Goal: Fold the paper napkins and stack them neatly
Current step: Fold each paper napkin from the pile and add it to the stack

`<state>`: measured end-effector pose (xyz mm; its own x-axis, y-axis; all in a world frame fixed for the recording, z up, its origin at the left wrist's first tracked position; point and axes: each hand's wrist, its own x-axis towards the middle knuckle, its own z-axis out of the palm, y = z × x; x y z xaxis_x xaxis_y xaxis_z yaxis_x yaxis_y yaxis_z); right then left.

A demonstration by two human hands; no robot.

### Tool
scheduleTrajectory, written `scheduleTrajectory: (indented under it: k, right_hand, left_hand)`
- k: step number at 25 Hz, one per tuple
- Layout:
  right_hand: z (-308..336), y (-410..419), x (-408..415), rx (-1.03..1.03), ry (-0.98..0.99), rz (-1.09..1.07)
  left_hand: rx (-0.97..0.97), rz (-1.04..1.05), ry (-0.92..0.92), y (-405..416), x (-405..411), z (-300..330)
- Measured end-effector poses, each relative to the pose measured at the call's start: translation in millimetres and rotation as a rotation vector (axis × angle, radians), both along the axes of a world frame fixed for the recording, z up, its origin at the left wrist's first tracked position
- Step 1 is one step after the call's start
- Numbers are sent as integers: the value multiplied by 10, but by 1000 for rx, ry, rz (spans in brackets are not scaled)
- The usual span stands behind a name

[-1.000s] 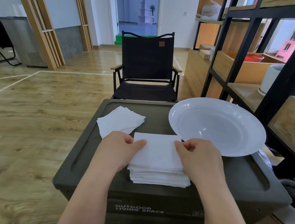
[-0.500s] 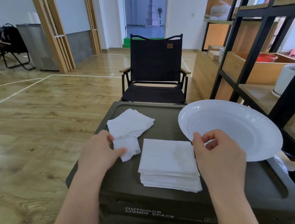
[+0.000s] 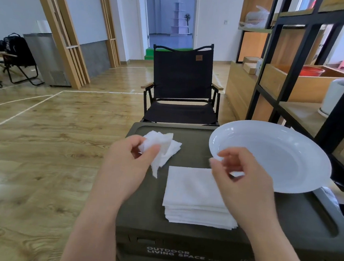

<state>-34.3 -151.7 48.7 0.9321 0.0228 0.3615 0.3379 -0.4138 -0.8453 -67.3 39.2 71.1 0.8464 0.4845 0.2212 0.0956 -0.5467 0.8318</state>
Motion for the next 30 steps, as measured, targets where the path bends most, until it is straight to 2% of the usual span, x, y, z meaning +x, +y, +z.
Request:
scheduleTrajectory:
  k: [3,6,8,11,14,16,18,21,24,25,28,30]
  right_hand:
    - [66,122,-83,41,103,275]
    - [82,157,-119,158,123,371]
    - [100,132,-124,269,187,406]
    - [128,107,-119,517,367,460]
    - [136,114,-90,676,500,343]
    - [106,127,-68,603,503,282]
    - [90,166,-83,487,425,299]
    - [110,184,-126,552,459,397]
    - [213,166,-199,777,593,609]
    - [217,153,-199,837,632,597]
    - [142,69,-98,1090,768,360]
    - [164,5,-66,1219,768,327]
  left_hand:
    - [-271,-301,-24,-172,-138,214]
    - [-434,-466,-32,-280,-135,233]
    - [-513,-420,-67,-327,-107,218]
    - [-497,-338,-98,-395,-82,201]
    - [-528,-233,-151,-404,-43,186]
    - [-507,-218,-164,-414,-35,184]
    - [-508,-257,-174,-433,-40,187]
    - [-470,-310,-143,-485,-44,182]
    - [-408,-383,-68,-579,-61,187]
    - [-416,-383,-57,-590,-66,192]
    - [-516,-273,-79,-466,-67,206]
    - [-594,-201,-94,-343,-85,242]
